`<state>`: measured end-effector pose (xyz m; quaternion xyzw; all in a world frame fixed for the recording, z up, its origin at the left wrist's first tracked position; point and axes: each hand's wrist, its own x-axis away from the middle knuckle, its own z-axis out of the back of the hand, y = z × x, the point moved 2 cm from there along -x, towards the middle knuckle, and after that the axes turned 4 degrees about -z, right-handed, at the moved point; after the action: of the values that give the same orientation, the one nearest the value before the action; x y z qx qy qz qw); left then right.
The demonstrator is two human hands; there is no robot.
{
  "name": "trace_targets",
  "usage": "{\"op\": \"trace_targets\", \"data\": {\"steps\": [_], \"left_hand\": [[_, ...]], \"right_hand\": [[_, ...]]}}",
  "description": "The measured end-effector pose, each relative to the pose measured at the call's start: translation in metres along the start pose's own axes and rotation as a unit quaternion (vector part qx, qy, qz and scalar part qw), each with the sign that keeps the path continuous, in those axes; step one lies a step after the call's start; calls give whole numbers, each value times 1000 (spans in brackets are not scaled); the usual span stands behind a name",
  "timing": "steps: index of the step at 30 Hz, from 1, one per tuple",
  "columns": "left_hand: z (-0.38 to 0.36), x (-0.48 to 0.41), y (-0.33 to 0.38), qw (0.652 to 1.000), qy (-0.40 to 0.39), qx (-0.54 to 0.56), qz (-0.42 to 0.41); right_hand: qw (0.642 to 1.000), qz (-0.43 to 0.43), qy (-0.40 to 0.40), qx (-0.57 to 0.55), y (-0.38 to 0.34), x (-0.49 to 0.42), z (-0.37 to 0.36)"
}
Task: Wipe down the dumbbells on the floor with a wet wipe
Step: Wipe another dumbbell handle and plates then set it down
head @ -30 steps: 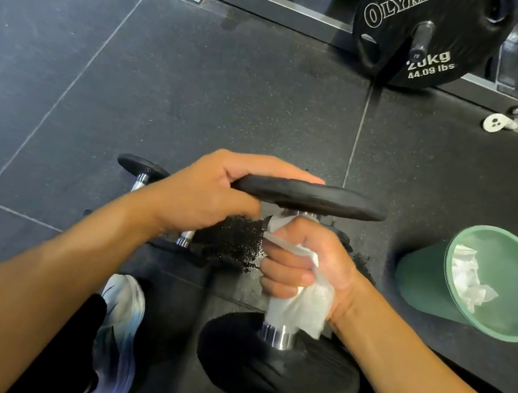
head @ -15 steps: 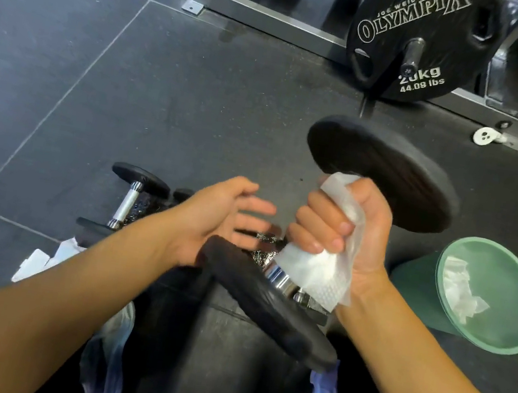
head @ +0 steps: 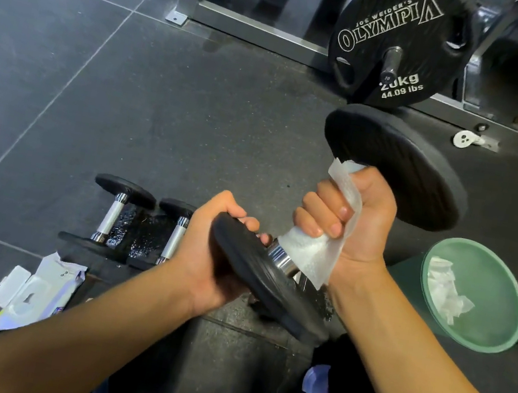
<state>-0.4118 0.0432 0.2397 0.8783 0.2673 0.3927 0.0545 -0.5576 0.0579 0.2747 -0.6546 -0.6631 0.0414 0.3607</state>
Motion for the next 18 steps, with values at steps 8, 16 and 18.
{"op": "trace_targets", "data": {"steps": [8, 16, 18], "left_hand": [[2, 13, -1, 800, -49, -424, -422], [-10, 24, -14, 465, -52, -616, -633], [-11, 23, -5, 499, -46, -592, -631]], "right_hand": [[978, 38, 207, 5, 4, -8, 9], [969, 10, 242, -42, 11, -6, 16], [976, 4, 212, -53, 12, -6, 14]]}}
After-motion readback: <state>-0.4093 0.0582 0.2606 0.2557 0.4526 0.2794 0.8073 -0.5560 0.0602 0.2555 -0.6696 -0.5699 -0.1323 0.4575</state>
